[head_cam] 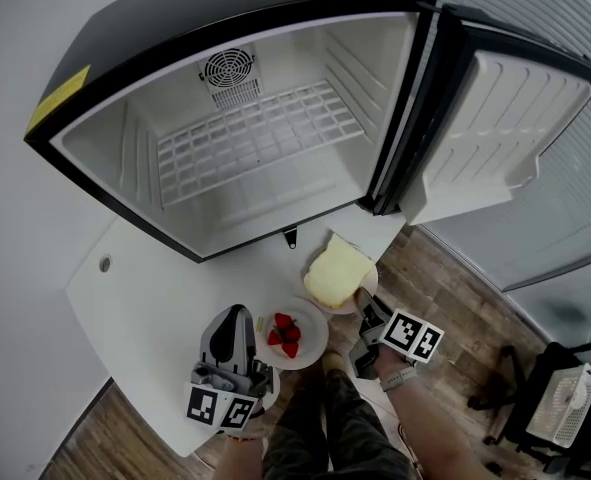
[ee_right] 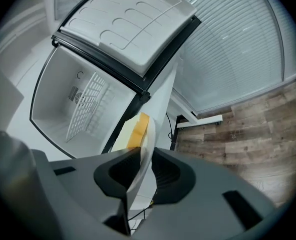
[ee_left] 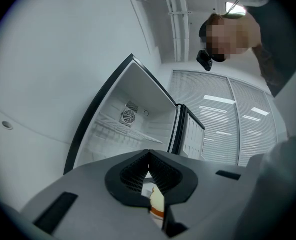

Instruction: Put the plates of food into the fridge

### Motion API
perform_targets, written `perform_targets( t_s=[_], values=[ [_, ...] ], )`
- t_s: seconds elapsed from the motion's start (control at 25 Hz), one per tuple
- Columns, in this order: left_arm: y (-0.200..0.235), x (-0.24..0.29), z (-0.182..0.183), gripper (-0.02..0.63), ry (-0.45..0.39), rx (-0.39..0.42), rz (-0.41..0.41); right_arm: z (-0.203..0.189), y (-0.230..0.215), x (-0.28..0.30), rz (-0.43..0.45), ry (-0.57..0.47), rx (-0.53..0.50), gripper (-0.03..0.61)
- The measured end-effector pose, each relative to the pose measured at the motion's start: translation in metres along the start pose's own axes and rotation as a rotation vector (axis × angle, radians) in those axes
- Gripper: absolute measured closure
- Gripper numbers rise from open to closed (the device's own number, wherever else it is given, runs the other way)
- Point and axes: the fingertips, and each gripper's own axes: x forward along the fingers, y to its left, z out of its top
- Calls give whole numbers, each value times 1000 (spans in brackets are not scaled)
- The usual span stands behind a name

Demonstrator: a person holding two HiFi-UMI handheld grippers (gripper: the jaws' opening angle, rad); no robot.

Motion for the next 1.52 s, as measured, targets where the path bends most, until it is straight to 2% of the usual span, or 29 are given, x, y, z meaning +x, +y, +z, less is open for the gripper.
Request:
perform_targets(
  t_s=[0.04,0.2,0.32,0.6,0.76,1.12,1.52],
  values=[
    [1,0,0,606,-1,0,3,1,1,0,7,-3,27,506],
    [3,-2,2,606,-8,-1,13,3,3,-1,44,-14,145,534],
    [4,-2,4,606,-12,1,18,7,7,-3,67,-27,197,558],
    [7,-3,13,606,-25,8,34,14,19,-6,74,-43,206,561],
    [11,-4,22,606,-30,20,48,20,34,-5,97,-55,249,561],
    [20,-9,52,606,-69,60,119,27,85,14,179,13,236,561],
    [50,-4,61,606,-76,83,166,26,126,52,197,20,232,561]
  ],
)
